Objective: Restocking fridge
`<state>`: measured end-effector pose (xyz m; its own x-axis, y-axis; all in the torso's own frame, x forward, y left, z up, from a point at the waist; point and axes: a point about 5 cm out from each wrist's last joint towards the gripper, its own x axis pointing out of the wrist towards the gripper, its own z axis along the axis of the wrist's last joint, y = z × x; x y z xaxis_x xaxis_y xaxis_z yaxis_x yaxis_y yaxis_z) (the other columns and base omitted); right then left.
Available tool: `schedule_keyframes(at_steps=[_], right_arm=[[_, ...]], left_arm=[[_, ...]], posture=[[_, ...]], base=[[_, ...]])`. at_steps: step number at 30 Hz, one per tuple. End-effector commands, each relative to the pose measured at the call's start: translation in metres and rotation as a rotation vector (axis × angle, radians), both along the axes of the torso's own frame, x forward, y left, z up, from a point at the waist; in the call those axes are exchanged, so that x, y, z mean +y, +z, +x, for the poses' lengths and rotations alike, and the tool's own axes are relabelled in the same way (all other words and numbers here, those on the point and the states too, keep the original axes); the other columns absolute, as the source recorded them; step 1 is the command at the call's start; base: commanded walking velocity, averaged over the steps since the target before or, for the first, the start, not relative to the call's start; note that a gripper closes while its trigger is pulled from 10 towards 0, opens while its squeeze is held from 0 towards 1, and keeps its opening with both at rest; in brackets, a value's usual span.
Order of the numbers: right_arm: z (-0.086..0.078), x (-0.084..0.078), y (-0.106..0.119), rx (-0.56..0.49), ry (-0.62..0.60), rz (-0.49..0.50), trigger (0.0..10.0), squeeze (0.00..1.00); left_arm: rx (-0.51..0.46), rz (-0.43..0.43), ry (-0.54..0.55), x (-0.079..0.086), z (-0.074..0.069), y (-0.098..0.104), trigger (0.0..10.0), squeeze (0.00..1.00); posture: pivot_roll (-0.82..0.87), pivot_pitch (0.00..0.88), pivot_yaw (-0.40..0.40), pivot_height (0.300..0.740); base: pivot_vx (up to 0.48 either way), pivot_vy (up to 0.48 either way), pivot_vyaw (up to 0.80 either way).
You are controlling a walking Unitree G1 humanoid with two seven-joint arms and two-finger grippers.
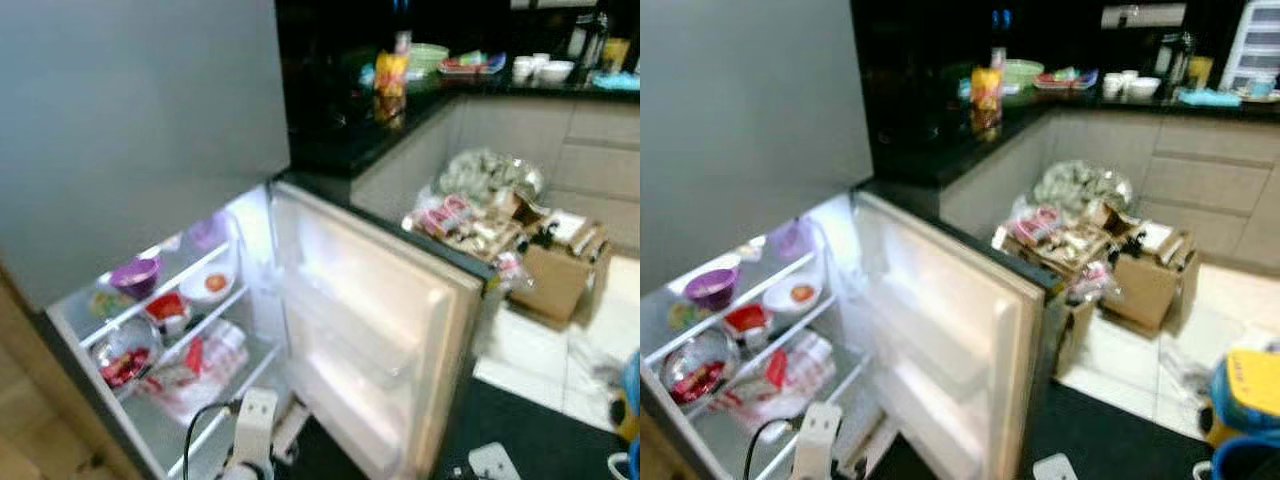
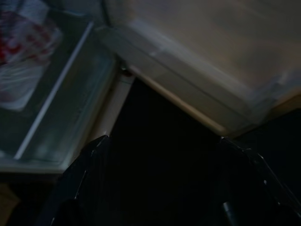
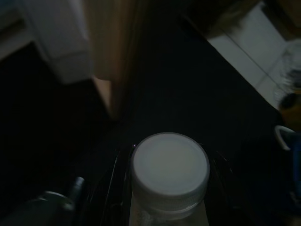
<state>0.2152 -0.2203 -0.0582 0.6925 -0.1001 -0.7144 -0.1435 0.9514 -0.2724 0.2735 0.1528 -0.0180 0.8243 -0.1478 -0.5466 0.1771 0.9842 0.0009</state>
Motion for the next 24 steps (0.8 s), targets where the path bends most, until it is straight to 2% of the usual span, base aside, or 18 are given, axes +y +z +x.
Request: schedule_keyframes(at_steps=[1,9,12,15,18,24], right_arm=[[0.002,0.005,0.001,-0.017,-0.005,0.023,10.0,0.0],[0.005,0.009,0.002,-0.03,-0.005,0.06,10.0,0.0],[0.006,0.02,0.001,-0.013,0.042,0.159,10.0,0.0],[0.006,0.024,0.001,0.0,0.091,0.186,10.0,0.0],[0.005,0.024,0.0,0.012,0.118,0.182,10.0,0.0],[0.0,0.017,-0.002,0.023,0.085,0.137,10.0,0.0]], left_arm=[[0.02,0.013,0.013,0.006,-0.004,-0.004,10.0,0.0],[0.021,0.032,0.004,0.008,-0.005,-0.005,10.0,0.0],[0.025,0.061,-0.025,0.008,-0.006,-0.006,10.0,0.0],[0.024,0.058,-0.027,0.008,-0.006,-0.006,10.0,0.0],[0.026,0.063,-0.032,0.008,-0.007,-0.006,10.0,0.0],[0.038,0.102,-0.059,0.007,-0.008,-0.008,10.0,0.0]], posture=[[-0.07,0.067,0.007,0.74],[-0.07,0.07,0.011,0.74],[-0.07,0.072,0.013,0.74],[-0.07,0.074,0.014,0.74],[-0.07,0.075,0.014,0.74],[-0.07,0.082,0.014,0.74]], base=[[0.0,0.0,0.0],[0.0,0.0,0.0],[0.0,0.0,0.0],[0.0,0.0,0.0],[0.0,0.0,0.0],[0.0,0.0,0.0]])
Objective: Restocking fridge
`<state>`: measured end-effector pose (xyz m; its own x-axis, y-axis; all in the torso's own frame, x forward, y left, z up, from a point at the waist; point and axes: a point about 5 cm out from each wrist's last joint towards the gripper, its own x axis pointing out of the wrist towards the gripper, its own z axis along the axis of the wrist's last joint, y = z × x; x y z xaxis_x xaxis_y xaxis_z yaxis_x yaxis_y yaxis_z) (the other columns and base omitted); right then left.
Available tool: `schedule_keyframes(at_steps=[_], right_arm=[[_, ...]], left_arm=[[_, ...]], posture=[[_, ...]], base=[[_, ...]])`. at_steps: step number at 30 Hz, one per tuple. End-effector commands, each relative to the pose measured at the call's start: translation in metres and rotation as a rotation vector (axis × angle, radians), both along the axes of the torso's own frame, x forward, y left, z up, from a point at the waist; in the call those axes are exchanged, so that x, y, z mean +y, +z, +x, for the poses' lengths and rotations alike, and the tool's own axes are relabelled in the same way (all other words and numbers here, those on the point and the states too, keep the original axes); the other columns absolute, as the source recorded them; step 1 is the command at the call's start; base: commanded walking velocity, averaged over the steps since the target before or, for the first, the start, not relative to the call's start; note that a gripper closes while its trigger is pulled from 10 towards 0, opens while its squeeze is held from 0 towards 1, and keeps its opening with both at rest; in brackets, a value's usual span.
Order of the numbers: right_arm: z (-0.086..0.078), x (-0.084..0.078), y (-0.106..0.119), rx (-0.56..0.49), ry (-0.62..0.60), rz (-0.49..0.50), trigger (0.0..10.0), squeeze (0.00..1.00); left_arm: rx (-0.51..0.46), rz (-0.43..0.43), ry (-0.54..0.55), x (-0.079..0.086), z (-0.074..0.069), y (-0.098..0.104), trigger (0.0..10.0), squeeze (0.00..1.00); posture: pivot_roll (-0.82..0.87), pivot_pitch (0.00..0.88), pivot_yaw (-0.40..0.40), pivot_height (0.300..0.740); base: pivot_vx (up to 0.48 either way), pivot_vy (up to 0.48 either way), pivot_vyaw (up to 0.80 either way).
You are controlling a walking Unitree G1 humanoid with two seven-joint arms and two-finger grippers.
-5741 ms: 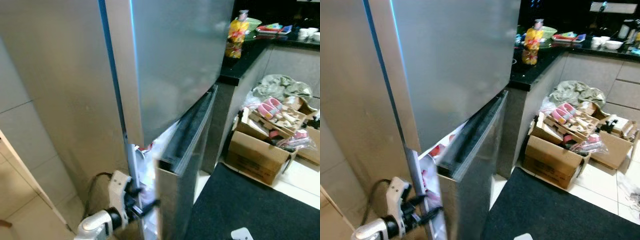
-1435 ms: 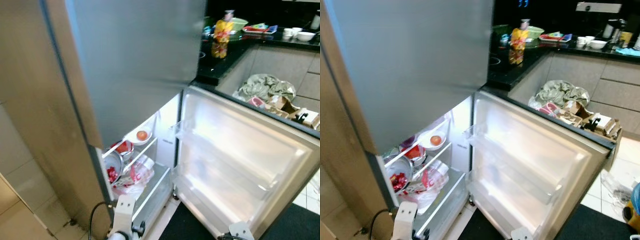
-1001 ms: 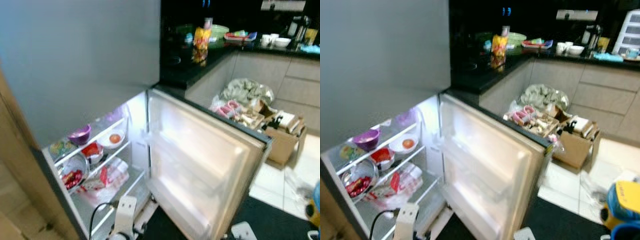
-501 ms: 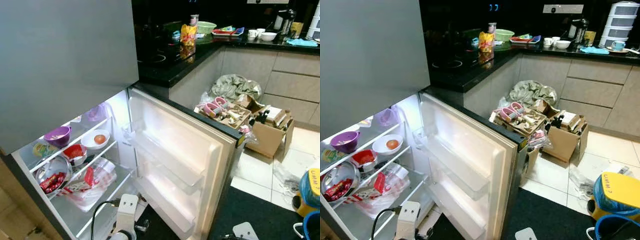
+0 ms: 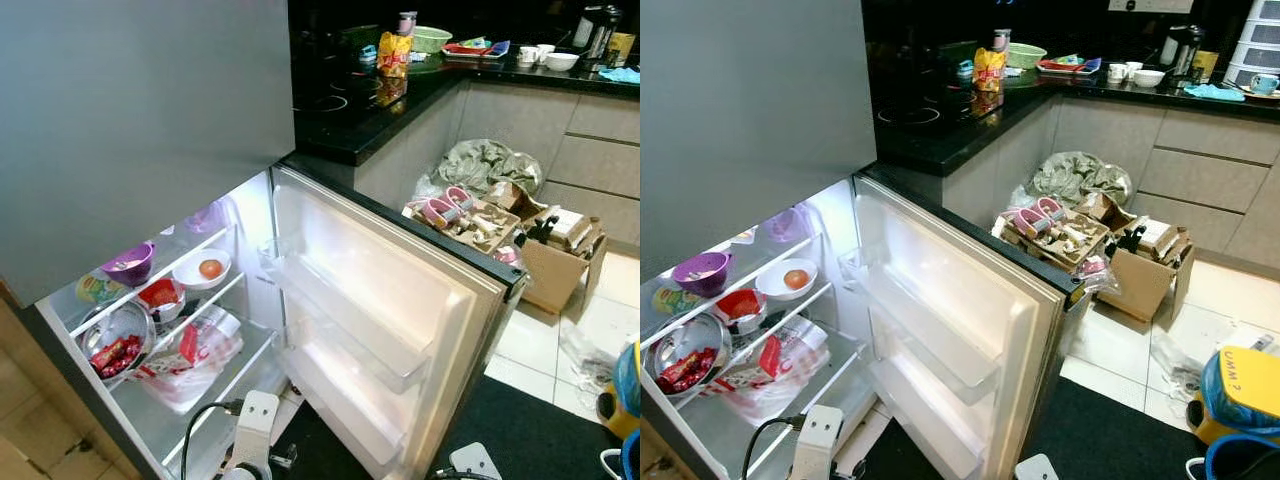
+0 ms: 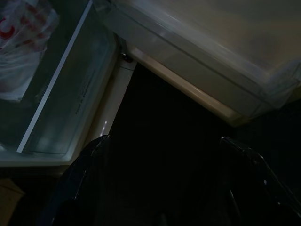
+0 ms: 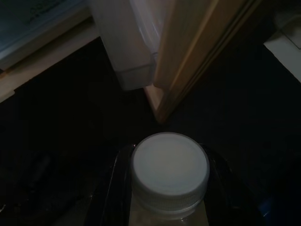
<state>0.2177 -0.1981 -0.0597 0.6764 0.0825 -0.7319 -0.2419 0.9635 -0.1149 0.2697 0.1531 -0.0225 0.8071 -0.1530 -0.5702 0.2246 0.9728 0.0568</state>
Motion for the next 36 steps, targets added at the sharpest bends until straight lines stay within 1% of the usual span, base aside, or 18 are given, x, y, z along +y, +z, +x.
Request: schedule_keyframes(at_steps=[1,7,13,21,31,33,36], right_arm=[[-0.003,-0.005,-0.001,-0.001,-0.012,-0.022,10.0,0.0],[-0.013,-0.004,-0.007,0.024,-0.026,-0.015,10.0,0.0],[-0.016,-0.004,-0.009,0.034,-0.034,-0.021,10.0,0.0],[-0.018,-0.007,-0.01,0.037,-0.078,-0.029,10.0,0.0],[-0.019,-0.007,-0.01,0.039,-0.096,-0.02,10.0,0.0],[-0.019,-0.007,-0.01,0.035,-0.091,-0.021,10.0,0.0],[-0.019,-0.005,-0.01,0.031,-0.087,-0.018,10.0,0.0]], left_arm=[[0.019,0.042,-0.011,0.007,-0.004,-0.004,10.0,0.0],[0.013,0.031,-0.004,0.006,-0.005,-0.004,10.0,0.0],[0.005,0.017,0.001,0.005,-0.003,-0.003,10.0,0.0],[-0.002,0.018,0.005,0.005,-0.001,-0.001,10.0,0.0],[-0.006,0.021,0.001,0.006,0.001,0.001,10.0,0.0],[-0.01,0.023,-0.003,0.006,0.001,0.001,10.0,0.0],[-0.015,0.03,-0.012,0.006,0.001,0.001,10.0,0.0]], posture=[[-0.07,0.082,0.014,0.74],[-0.08,0.085,0.02,0.74],[-0.08,0.085,0.02,0.74],[-0.08,0.086,0.025,0.74],[-0.08,0.086,0.028,0.74],[-0.07,0.086,0.029,0.74],[-0.07,0.085,0.03,0.74]], base=[[0.0,0.0,0.0],[0.0,0.0,0.0],[0.0,0.0,0.0],[0.312,0.0,0.0],[0.335,0.0,-0.73],[0.306,0.0,0.0],[0.0,0.0,0.0]])
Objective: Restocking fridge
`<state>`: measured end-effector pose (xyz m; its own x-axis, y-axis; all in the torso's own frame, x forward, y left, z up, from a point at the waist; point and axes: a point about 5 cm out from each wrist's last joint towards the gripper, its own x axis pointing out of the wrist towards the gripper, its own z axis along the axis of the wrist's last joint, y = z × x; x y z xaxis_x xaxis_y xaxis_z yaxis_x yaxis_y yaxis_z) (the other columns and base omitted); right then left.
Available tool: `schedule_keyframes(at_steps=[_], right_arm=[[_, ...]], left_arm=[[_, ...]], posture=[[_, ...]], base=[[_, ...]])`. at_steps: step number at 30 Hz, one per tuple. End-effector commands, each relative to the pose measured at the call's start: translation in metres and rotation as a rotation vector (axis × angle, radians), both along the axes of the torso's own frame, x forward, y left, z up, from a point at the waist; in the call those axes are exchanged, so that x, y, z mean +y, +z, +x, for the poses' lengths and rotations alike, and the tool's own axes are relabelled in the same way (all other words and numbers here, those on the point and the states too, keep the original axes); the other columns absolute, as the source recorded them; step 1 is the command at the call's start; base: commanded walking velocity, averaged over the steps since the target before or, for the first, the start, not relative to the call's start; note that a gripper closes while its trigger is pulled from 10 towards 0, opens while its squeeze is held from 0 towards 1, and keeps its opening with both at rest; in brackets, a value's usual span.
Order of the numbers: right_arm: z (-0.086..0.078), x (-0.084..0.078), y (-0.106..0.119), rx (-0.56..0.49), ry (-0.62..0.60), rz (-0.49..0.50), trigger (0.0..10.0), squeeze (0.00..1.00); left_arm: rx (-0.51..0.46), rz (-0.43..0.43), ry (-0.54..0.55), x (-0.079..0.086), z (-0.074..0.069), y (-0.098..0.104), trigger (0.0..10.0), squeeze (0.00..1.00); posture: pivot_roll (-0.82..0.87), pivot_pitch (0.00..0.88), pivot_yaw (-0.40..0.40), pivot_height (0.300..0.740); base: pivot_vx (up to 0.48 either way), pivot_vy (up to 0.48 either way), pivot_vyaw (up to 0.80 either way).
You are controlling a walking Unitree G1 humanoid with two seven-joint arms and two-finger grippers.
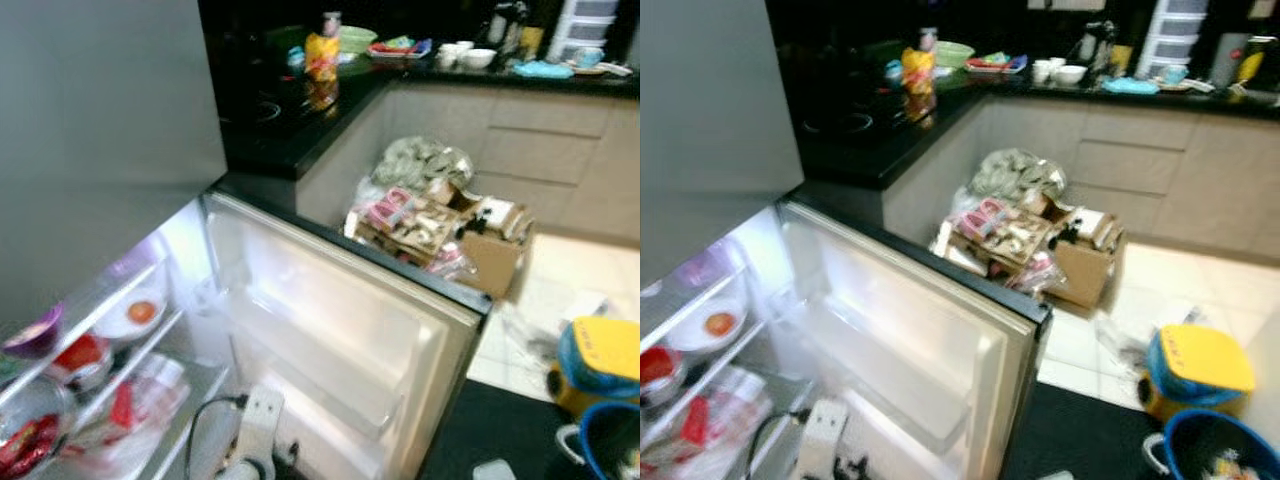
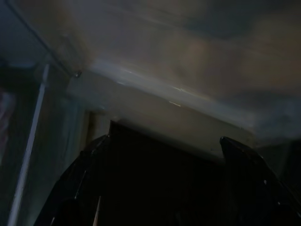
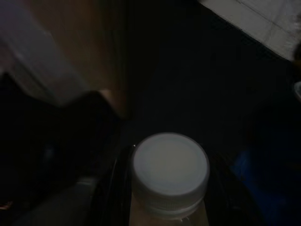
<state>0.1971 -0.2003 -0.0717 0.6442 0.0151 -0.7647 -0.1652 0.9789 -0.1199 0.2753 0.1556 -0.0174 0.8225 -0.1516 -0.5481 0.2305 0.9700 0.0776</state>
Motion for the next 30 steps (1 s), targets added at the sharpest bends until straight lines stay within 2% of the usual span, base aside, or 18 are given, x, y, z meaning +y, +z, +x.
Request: schedule_keyframes(at_steps=[1,22,26,30], right_arm=[[0.0014,-0.003,0.0018,-0.017,-0.002,-0.003,10.0,0.0],[-0.0035,-0.0013,-0.0009,-0.006,-0.008,0.006,10.0,0.0],[-0.0032,-0.0015,-0.0007,-0.008,-0.007,0.006,10.0,0.0],[-0.0015,-0.0009,0.0002,-0.011,0.006,0.009,10.0,0.0]], left_arm=[[0.014,0.018,-0.005,0.0032,-0.0041,-0.0037,10.0,0.0],[-0.01,0.037,-0.084,-0.0034,-0.0056,-0.0032,10.0,0.0],[-0.008,0.093,-0.113,-0.0042,-0.0057,-0.0039,10.0,0.0],[-0.011,0.047,-0.072,-0.0033,-0.007,-0.0046,10.0,0.0]], posture=[[-0.07,0.085,0.03,0.74],[-0.08,0.076,0.041,0.74],[-0.08,0.071,0.041,0.74],[-0.08,0.07,0.041,0.74]], base=[[0.0,0.0,0.0],[0.0,0.0,0.0],[0.0,-0.48,0.0],[0.0,-0.364,0.0]])
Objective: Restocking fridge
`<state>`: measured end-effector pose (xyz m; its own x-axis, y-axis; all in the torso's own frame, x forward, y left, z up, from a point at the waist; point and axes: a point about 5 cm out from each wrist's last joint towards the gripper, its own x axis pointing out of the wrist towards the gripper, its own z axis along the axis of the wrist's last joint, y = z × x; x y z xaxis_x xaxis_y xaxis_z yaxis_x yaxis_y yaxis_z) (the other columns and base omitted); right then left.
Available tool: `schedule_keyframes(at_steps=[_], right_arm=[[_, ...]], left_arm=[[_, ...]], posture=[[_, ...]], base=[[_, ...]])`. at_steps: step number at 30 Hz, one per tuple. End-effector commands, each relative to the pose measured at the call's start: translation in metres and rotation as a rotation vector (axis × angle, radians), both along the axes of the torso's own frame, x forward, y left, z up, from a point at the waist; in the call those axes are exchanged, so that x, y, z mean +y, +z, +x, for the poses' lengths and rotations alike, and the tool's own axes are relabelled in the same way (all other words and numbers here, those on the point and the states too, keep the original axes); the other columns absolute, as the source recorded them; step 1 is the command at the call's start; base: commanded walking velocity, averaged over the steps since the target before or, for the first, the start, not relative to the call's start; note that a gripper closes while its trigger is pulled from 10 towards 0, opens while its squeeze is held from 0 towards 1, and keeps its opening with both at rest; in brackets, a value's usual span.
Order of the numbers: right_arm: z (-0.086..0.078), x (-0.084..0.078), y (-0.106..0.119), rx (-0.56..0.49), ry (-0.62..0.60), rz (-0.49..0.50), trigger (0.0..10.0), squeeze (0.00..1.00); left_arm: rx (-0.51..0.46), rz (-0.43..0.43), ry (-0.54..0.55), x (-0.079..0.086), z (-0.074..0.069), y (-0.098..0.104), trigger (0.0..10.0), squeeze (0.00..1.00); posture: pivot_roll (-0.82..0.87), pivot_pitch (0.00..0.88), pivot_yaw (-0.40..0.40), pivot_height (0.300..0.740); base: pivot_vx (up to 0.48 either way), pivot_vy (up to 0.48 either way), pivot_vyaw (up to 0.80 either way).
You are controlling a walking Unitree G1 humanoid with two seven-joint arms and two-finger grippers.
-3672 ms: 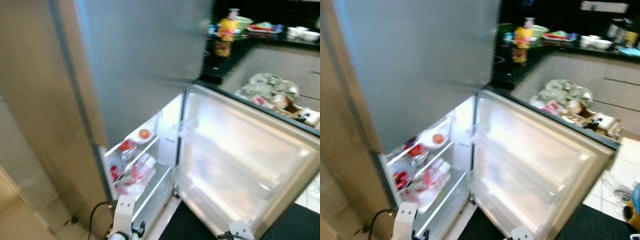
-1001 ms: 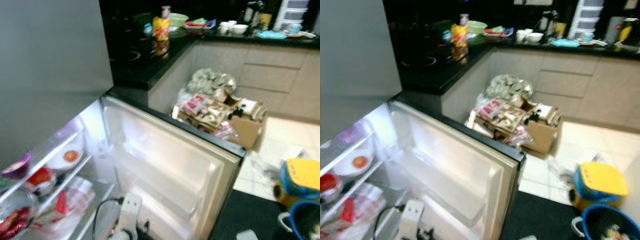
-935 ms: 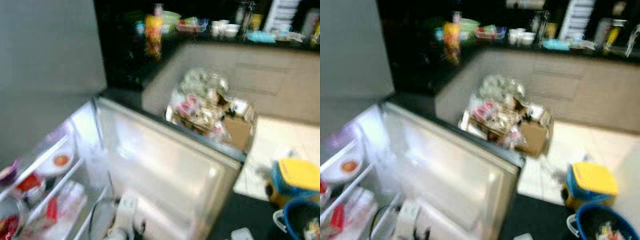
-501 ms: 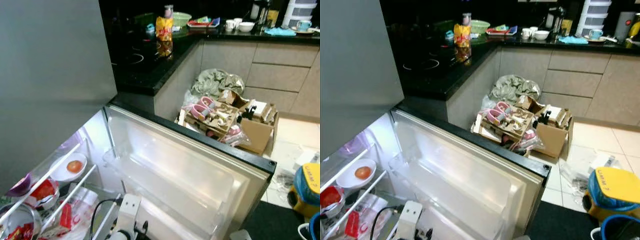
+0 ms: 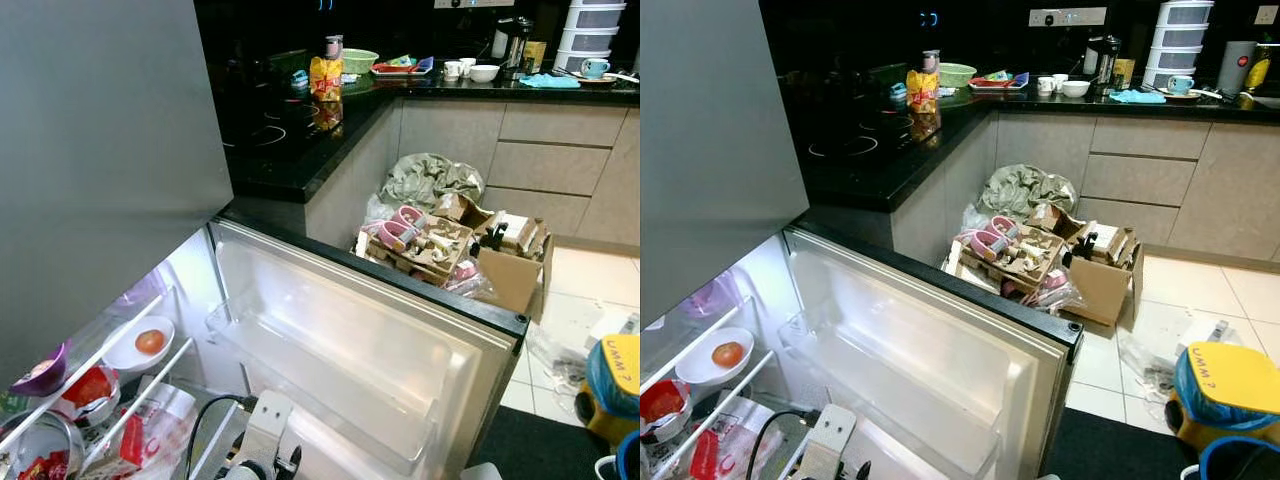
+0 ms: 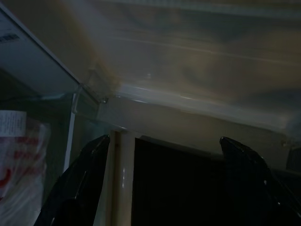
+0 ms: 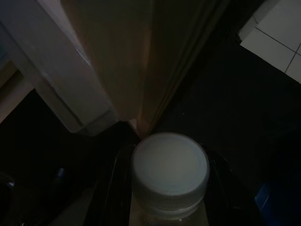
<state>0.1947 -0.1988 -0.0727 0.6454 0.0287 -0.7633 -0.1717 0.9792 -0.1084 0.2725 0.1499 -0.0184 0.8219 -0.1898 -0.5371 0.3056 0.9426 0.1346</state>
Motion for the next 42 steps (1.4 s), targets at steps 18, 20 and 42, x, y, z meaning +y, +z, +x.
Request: schedule_keyframes(at_steps=[18,20,42], right_arm=[[0.004,0.012,0.003,0.033,0.172,0.111,10.0,0.0],[0.008,0.031,0.016,0.036,0.48,0.279,10.0,0.0],[0.1,0.072,0.129,-0.478,0.69,0.465,10.0,0.0]], left_arm=[[0.02,0.009,0.045,0.008,-0.006,-0.005,10.0,0.0],[0.014,0.011,0.069,0.01,-0.008,-0.007,10.0,0.0],[-0.003,-0.004,0.092,0.012,-0.006,-0.004,10.0,0.0]], posture=[[-0.08,0.071,0.039,0.74],[-0.08,0.083,0.03,0.74],[-0.07,0.081,0.026,0.74]], base=[[0.0,0.0,0.0],[0.0,0.0,0.0],[0.0,0.0,0.0]])
